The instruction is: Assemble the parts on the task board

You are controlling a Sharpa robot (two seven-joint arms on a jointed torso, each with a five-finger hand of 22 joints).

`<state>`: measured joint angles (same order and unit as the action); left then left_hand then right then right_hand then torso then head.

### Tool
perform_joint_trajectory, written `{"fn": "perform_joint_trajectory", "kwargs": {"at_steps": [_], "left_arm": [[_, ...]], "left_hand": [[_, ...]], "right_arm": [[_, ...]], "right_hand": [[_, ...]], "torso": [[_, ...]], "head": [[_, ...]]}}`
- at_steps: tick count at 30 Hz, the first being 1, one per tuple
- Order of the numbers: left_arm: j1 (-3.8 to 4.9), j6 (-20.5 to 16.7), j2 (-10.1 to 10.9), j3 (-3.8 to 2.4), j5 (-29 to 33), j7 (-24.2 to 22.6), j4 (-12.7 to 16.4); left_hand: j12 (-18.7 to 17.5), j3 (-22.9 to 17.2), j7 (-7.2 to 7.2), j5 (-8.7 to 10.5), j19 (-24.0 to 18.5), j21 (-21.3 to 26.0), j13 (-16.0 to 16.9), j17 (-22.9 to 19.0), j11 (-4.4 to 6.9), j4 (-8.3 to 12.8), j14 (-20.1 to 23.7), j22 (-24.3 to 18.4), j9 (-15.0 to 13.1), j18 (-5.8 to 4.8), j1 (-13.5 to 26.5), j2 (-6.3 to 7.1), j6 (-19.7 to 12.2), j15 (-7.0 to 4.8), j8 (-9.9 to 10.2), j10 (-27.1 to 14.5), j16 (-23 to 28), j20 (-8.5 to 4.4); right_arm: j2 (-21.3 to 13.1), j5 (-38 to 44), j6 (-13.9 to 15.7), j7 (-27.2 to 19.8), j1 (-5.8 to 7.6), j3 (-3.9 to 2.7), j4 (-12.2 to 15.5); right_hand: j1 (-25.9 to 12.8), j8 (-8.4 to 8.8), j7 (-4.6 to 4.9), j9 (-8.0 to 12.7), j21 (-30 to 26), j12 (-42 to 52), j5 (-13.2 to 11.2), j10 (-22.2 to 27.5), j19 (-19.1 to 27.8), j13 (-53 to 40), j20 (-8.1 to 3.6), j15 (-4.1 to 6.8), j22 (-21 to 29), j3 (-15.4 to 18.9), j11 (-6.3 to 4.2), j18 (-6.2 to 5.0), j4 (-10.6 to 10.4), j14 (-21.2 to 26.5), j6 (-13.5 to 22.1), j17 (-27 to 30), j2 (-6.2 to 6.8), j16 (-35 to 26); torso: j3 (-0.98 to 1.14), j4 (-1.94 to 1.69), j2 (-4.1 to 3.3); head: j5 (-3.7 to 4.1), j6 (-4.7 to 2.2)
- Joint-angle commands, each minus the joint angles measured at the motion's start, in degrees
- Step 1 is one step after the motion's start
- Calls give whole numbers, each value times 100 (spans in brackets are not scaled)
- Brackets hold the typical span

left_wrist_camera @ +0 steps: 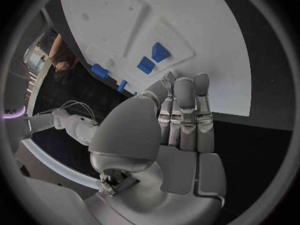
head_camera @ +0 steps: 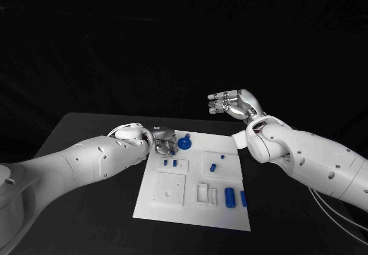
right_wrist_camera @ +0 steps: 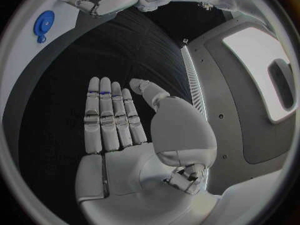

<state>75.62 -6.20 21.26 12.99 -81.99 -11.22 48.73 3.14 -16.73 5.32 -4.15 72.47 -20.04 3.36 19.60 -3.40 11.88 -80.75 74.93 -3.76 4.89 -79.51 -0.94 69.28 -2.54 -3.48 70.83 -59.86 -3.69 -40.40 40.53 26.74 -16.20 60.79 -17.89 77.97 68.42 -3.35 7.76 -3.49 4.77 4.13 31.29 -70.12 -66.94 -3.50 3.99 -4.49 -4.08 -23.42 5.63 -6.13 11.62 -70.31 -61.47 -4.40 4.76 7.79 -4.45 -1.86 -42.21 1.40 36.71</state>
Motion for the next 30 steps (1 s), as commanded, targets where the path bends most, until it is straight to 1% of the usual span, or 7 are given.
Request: {"fn": "perform_joint_trajectory", "kwargs": {"at_steps": [1, 4, 8, 13, 16, 27, 30], "left_arm": [[-20, 34, 7, 22, -111, 81, 36], [-21, -45, 15, 27, -113, 56, 76], [-21, -115, 18, 30, -115, 43, 108], [-21, -155, 25, 33, -117, 87, 122], [-21, -198, 33, 34, -117, 104, 120], [-22, -292, 56, 33, -118, 146, 105], [-22, -319, 66, 33, -118, 156, 106]], "left_hand": [[19, -25, 11, 41, -24, -22, 2, -5, 11, 9, 29, 109, -15, 119, 30, 55, 10, 11, -14, -42, -40, 20], [20, -24, 22, 45, -19, -24, 3, -4, 11, 15, 26, 107, -8, 119, 25, 75, -59, 11, -9, -26, -46, 20], [19, -23, 32, 54, -13, -20, 2, -5, 4, 11, 29, 104, -8, 119, 32, 98, -133, 17, -11, -40, -51, 25], [19, -32, 38, 67, -29, -6, 2, -10, -25, 1, 50, 104, -9, 121, 45, 127, -161, 34, -13, -133, -45, 39], [18, -42, 48, 68, -29, -6, 2, -11, -29, 0, 52, 106, -4, 125, 43, 138, -211, 38, -8, -140, -47, 43], [19, -130, 56, 64, -35, 14, 1, -25, -105, -11, 75, 105, -4, 160, 76, 265, -421, 85, -11, -387, -43, 85], [18, -168, -8, 66, -33, 21, 1, -30, -130, -2, 79, 103, 5, 176, 82, 317, -701, 101, -8, -466, -43, 102]], "right_arm": [[-5, -14, -23, -66, -4, -4, 10], [-13, -15, -23, -63, -4, -4, 13], [-21, -16, -23, -59, -4, -4, 13], [-26, -16, -29, -57, -4, -4, 11], [-29, -17, -32, -54, -4, -4, 7], [-36, -19, -47, -47, -7, -4, 0], [-37, -20, -53, -49, -9, -4, -2]], "right_hand": [[-1, -19, 8, -8, -22, -39, 27, 21, 16, 10, -1, 1, 7, -17, -22, 26, 4, -40, 3, 1, 15, -22], [-1, -19, 8, -8, -22, -39, 27, 21, 16, 10, -1, 1, 7, -17, -22, 26, 4, -40, 3, 1, 15, -22], [-1, -19, 8, -8, -22, -39, 27, 21, 16, 10, -1, 1, 7, -17, -22, 26, 4, -40, 3, 1, 15, -22], [-3, -21, 8, -9, -24, -38, 28, 25, 19, 10, 0, -1, 7, -18, -21, 26, 1, -37, 5, 2, 15, -24], [-3, -21, 8, -9, -24, -38, 28, 25, 19, 10, 0, -1, 7, -18, -21, 26, 1, -37, 5, 2, 15, -24], [-3, -20, 11, -8, -27, -39, 25, 32, 25, 10, 3, -3, 8, -16, -19, 27, 0, -32, 11, 2, 20, -27], [0, -23, 8, -9, -27, -39, 19, 35, 27, 10, 4, -4, 8, -17, -20, 27, -1, -30, 3, 3, 14, -29]], "torso": [[0, -1, -1], [-3, -2, 0], [-1, -3, 1], [-1, 6, 0], [-3, -3, -3], [-7, -2, 1], [-7, -3, 1]], "head": [[3, -3], [-21, -16], [-14, -15], [-10, -11], [2, -3], [2, 6], [3, 12]]}}
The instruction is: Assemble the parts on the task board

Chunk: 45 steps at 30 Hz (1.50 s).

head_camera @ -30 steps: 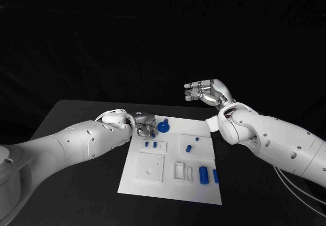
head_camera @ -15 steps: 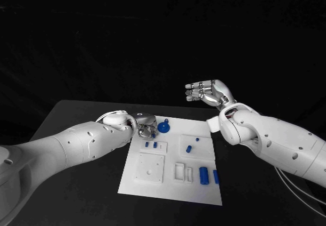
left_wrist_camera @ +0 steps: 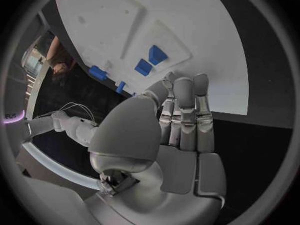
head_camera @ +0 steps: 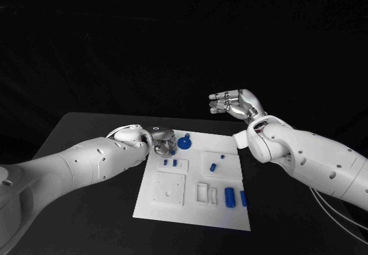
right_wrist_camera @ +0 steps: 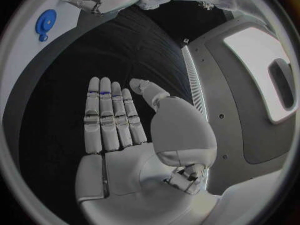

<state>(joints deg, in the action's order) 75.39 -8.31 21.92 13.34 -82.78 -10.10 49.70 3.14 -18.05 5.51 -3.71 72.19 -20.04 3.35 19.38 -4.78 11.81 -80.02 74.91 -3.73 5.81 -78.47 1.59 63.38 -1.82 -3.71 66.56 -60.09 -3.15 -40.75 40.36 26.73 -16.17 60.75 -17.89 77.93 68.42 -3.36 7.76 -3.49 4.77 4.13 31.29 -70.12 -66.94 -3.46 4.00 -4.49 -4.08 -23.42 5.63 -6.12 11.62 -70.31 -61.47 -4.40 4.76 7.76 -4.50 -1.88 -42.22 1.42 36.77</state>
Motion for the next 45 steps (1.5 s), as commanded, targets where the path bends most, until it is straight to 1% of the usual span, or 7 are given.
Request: {"fn": "perform_joint_trajectory", "kwargs": {"at_steps": [1, 24, 29, 36, 38, 44, 45], "left_arm": [[1, -113, 2, -2, -38, 45, 9], [1, -230, 149, -10, -20, 76, 5], [31, -434, 372, -140, 371, 63, 36], [125, -723, 784, -455, 2349, -100, 259], [144, -784, 929, -516, 2954, -172, 398], [172, -736, 1364, -604, 4620, -330, 941], [173, -711, 1441, -610, 4830, -349, 1050]], "left_hand": [[17, -39, -36, 22, -4, 21, 2, -9, 4, 7, 8, 105, 6, 85, -21, 71, -146, 30, 21, -44, -19, 50], [18, -152, -37, 12, 21, 55, 2, -35, -46, -10, 12, 117, 6, 152, -91, 173, -339, 69, 10, -190, -33, 96], [25, -252, 45, 9, -8, 14, 3, -67, 48, -10, 65, 130, -3, 141, -113, 124, -142, 16, -5, 138, 39, 66], [40, 44, 101, 14, -479, 450, 10, -497, 145, -142, 398, -75, -4, -79, -43, 39, 67, -14, 6, 561, 1079, 31], [37, 142, 102, 16, -570, 679, 8, -653, 132, -208, 498, -260, -3, -129, 47, 61, 43, 24, 8, 529, 1479, 67], [36, 488, 142, 5, -907, 1634, 7, -1297, -10, -447, 818, -1211, 0, -264, 227, 81, -80, 282, 12, 245, 3206, 301], [44, 656, 150, 3, -793, 1669, 9, -1543, -32, -522, 356, -1875, -14, -211, 166, 32, -96, 313, -13, 225, 4113, 374]], "right_arm": [[-3, -3, -52, -52, -6, -4, 2], [-38, 131, -275, 161, -14, -4, -74], [-88, 573, -665, 434, -14, -4, -282], [-183, 1866, -1359, 813, -13, -3, -659], [-197, 2320, -1510, 913, -13, -3, -733], [-211, 3575, -1732, 1301, -31, -3, -850], [-212, 3792, -1751, 1386, -46, -2, -859]], "right_hand": [[1, -23, 8, -10, -27, -39, 18, 35, 27, 6, 4, -4, 8, -17, -20, 26, -1, -30, 2, 3, 13, -25], [15, -20, 13, -8, -40, -41, -32, 70, 60, 6, 14, -11, 11, -15, -8, 32, 14, -11, 10, 7, 21, -35], [171, -25, 13, -11, 18, -49, -233, 73, -34, 7, -26, 35, -9, -2, -1, 5, 130, -92, -57, -11, 12, 11], [382, -30, -82, -14, 919, -66, -454, -203, -1415, 6, -549, 551, -419, 570, -177, -150, 236, -1467, -307, -558, -6, 887], [391, -21, -129, -11, 1296, -76, -523, -272, -1754, 5, -729, 674, -647, 717, -247, -117, 297, -1582, -368, -1219, -27, 1633], [125, -23, -144, -13, 2283, -68, -792, -157, -1929, 1, -781, 700, -1344, 581, -229, -93, 365, -1368, -316, -2932, -109, 3261], [118, -20, -145, -12, 2361, -71, -849, -126, -1929, 3, -785, 696, -1402, 563, -229, -101, 367, -1354, -304, -3045, -93, 3364]], "torso": [[-1, -1, 2], [4, 0, 9], [2, -10, 12], [-2, -25, 36], [-1, -31, 52], [-11, -87, 126], [-15, -97, 143]], "head": [[0, 5], [10, 22], [57, 21], [220, 58], [279, 68], [413, 119], [436, 129]]}}
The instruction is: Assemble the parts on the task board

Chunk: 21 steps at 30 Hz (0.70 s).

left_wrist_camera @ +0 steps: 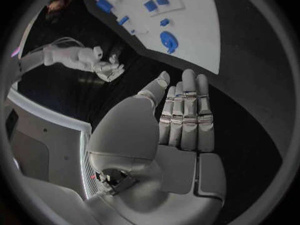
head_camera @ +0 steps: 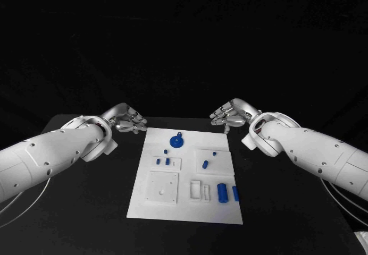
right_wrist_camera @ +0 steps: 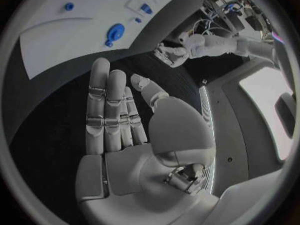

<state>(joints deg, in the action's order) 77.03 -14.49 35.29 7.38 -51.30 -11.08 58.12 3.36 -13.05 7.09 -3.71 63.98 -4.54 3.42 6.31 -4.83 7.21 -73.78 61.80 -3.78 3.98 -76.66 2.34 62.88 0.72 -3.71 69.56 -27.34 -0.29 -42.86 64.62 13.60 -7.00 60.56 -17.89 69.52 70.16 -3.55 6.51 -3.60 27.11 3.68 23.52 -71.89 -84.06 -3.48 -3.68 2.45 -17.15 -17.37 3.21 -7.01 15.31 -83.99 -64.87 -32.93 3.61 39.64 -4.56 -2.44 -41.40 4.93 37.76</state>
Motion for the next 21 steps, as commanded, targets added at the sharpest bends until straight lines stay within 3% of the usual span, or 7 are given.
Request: {"fn": "perform_joint_trajectory", "kwargs": {"at_steps": [1, 6, 12, 14, 15, 16, 21], "left_arm": [[11, -74, 165, -18, 1835, -264, 298], [14, 5, 533, -29, 2538, -315, 869], [12, -38, 825, -29, 2900, -367, 1355], [7, -76, 912, -29, 2982, -390, 1514], [4, -93, 939, -28, 3014, -402, 1569], [1, -110, 961, -28, 3042, -414, 1619], [-10, -155, 1026, -26, 3148, -497, 1787]], "left_hand": [[11, 199, -15, 10, -127, 114, -1, -246, -52, -68, -161, -729, 2, -65, -19, -16, -69, 116, 8, -156, 1067, 130], [7, 449, -14, 10, -654, 112, 0, -210, -174, -137, 165, -1961, 6, -126, -82, -53, -172, 396, 10, -469, 2258, 401], [5, 730, -20, -4, -641, 95, -4, -214, -229, -141, 797, -3351, 5, 46, -175, -127, -227, 625, 7, -711, 2382, 645], [5, 803, -10, -7, -577, 83, -4, -231, -237, -141, 947, -3918, 2, 95, -181, -168, -226, 660, 1, -727, 2371, 704], [5, 809, -19, -14, -566, 84, -5, -236, -238, -124, 960, -3969, 5, 95, -198, -152, -233, 665, 9, -739, 2389, 705], [3, 835, -21, -17, -480, 75, -5, -234, -239, -112, 966, -4347, 5, 101, -205, -163, -237, 666, 9, -744, 2391, 708], [4, 807, 74, -47, -317, 61, -6, -228, -297, -81, 764, -4617, 6, 92, -234, -185, -212, 631, 8, -692, 2377, 654]], "right_arm": [[-2, 1539, -446, 539, -40, -2, -25], [3, 2482, -509, 989, -127, 9, -28], [29, 3052, -479, 1317, -220, 69, 23], [49, 3201, -504, 1406, -248, 117, 50], [56, 3256, -516, 1438, -259, 140, 63], [61, 3303, -522, 1468, -269, 164, 75], [70, 3422, -523, 1552, -299, 306, 110]], "right_hand": [[-70, -1, -19, 0, 197, -27, -117, 91, -214, 5, -13, -5, -148, -55, 18, -23, -11, 36, 52, -287, 42, 262], [-62, -1, -13, 1, 357, -32, -386, 242, -176, 10, 30, -50, -310, -119, 61, -62, -50, 90, 83, -506, 136, 451], [123, -1, -9, 3, 391, -22, -591, 797, -153, 10, 133, -157, -391, 69, 197, -154, -185, 109, 136, -554, 341, 506], [298, 0, -25, 4, 383, -34, -620, 814, -146, 15, 168, -168, -442, 207, 197, -191, -364, 115, 202, -556, 390, 531], [315, 1, -23, 5, 381, -32, -632, 796, -147, 14, 169, -168, -455, 208, 193, -190, -397, 113, 203, -555, 399, 537], [328, 0, -23, 4, 377, -32, -641, 782, -144, 14, 167, -167, -468, 194, 190, -189, -421, 116, 207, -552, 410, 538], [361, -7, -3, 2, 344, -30, -800, 768, -132, 14, 160, -160, -518, -36, 187, -189, -489, 123, 215, -531, 497, 522]], "torso": [[-13, -48, 74], [-37, -94, 142], [-52, -144, 204], [-61, -158, 220], [-62, -161, 223], [-67, -170, 229], [-78, -185, 231]], "head": [[102, 40], [190, 81], [243, 88], [243, 93], [246, 94], [252, 98], [273, 107]]}}
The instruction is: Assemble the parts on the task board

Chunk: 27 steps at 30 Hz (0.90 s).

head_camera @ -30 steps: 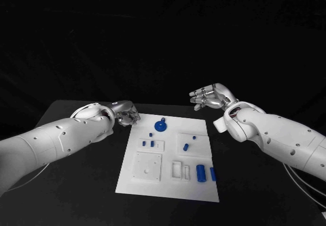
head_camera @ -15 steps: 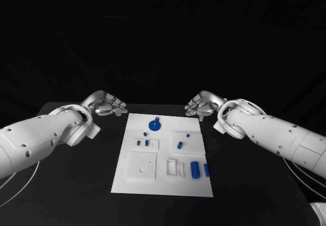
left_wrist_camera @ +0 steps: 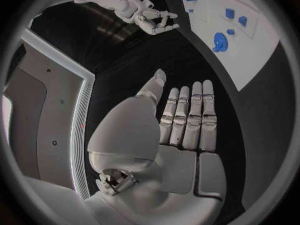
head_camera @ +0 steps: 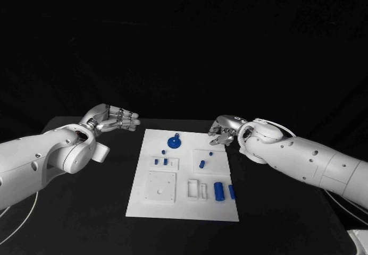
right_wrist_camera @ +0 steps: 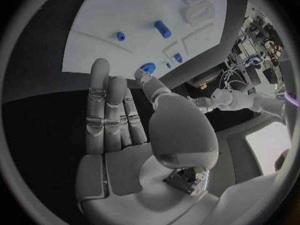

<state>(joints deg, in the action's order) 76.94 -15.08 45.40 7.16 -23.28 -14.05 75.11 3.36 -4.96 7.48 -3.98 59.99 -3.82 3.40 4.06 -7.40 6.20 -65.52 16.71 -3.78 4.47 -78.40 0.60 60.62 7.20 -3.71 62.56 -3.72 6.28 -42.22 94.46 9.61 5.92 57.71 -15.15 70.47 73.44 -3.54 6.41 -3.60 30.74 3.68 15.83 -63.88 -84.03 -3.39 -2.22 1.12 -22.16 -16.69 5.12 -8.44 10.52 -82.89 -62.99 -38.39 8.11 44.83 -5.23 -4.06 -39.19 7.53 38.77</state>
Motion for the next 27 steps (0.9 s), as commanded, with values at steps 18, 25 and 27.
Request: {"fn": "perform_joint_trajectory", "kwargs": {"at_steps": [18, 25, 27], "left_arm": [[-20, -46, 55, 0, 398, -212, 184], [-21, -27, 42, 1, 398, -190, 141], [-21, -25, 41, 1, 398, -186, 136]], "left_hand": [[5, -43, -3, -22, 269, -56, -5, 7, 1, 39, -205, -546, 2, 22, -64, -67, 136, -74, 3, 126, 5, -67], [4, -55, -9, -21, 287, -64, -5, 7, 9, 41, -233, -560, 2, 14, -68, -73, 152, -86, 3, 147, 3, -82], [4, -57, -9, -21, 289, -64, -5, 7, 10, 42, -235, -561, 2, 14, -69, -74, 153, -86, 3, 148, 3, -83]], "right_arm": [[154, 383, -268, 126, -163, 281, -141], [246, 386, -243, 96, -244, 303, -223], [269, 387, -228, 91, -257, 305, -239]], "right_hand": [[-90, -1, 27, 3, -58, -32, -43, -212, -104, 6, -13, -3, -240, -820, -31, -33, 18, 24, -84, 5, 157, 0], [-106, 0, 32, 3, -70, -32, -61, -226, -100, 6, -19, 2, -321, -918, -33, -35, 36, 25, -94, -9, 163, 5], [-103, -1, 31, 3, -72, -32, -77, -230, -100, 6, -21, 4, -338, -949, -34, -36, 42, 28, -96, -11, 160, 4]], "torso": [[10, -5, -15], [16, -6, -20], [15, -5, -20]], "head": [[-56, -12], [-85, -9], [-89, -10]]}}
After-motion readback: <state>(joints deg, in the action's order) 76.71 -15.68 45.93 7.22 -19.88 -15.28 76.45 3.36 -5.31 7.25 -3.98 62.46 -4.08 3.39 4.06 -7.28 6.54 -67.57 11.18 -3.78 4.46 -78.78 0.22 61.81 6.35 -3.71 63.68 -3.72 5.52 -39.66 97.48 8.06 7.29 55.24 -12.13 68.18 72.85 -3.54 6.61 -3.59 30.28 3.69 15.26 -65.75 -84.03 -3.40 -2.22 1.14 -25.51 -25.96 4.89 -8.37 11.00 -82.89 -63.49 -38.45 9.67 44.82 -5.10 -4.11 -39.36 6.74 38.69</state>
